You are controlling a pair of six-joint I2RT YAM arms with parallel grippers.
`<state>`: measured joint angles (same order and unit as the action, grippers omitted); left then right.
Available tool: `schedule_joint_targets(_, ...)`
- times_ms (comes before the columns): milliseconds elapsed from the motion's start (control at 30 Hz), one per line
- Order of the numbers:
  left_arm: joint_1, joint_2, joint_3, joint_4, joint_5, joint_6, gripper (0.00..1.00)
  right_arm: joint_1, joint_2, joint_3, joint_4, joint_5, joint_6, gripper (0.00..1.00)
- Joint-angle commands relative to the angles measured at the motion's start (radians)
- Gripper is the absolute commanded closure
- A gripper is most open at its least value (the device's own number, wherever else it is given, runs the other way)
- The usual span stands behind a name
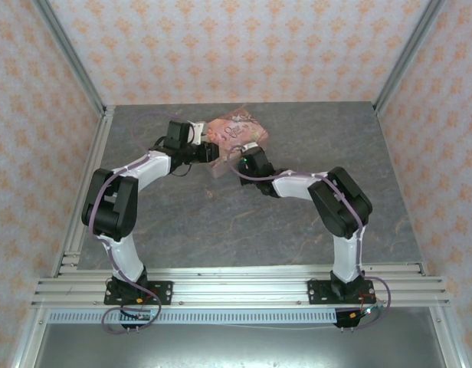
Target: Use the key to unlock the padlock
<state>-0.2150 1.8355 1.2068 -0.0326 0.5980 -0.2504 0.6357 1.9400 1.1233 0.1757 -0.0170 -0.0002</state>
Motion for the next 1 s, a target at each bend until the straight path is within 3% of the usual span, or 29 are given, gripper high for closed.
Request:
schedule_joint_targets(0,0.031,0.055,-0.041,-0.139,-0.037,0.035,0.6,-0.027,-0.06,-0.018,-0.012,-0.069,0.03,1.0)
schedule_joint_targets(167,0.034,0.057,-0.039,-0.14,-0.022,0.043,0.6,-0.039,-0.062,-0.019,-0.027,-0.123,0.033,0.98)
schedule_joint_targets(267,0.035,0.061,-0.037,-0.14,-0.018,0.048,0.6,-0.037,-0.035,-0.011,-0.013,-0.153,0.024,0.63)
schedule_joint_targets(300,0.035,0.063,-0.035,-0.143,-0.018,0.052,0.6,-0.036,-0.023,-0.001,-0.014,-0.163,0.017,0.55)
schedule_joint_targets(367,0.037,0.066,-0.031,-0.157,-0.015,0.062,0.6,-0.034,0.007,0.028,-0.018,-0.168,0.005,0.48)
schedule_joint_targets(533,0.058,0.063,-0.017,-0.211,-0.024,0.106,0.6,-0.034,0.061,0.11,-0.014,-0.198,0.005,0.45)
schedule_joint_targets(800,0.097,0.056,0.059,-0.316,-0.019,0.155,0.6,-0.001,0.171,0.297,-0.076,-0.372,0.037,0.43)
schedule_joint_targets(967,0.135,0.027,0.1,-0.337,0.006,0.133,0.6,0.064,0.244,0.412,-0.097,-0.486,0.149,0.49)
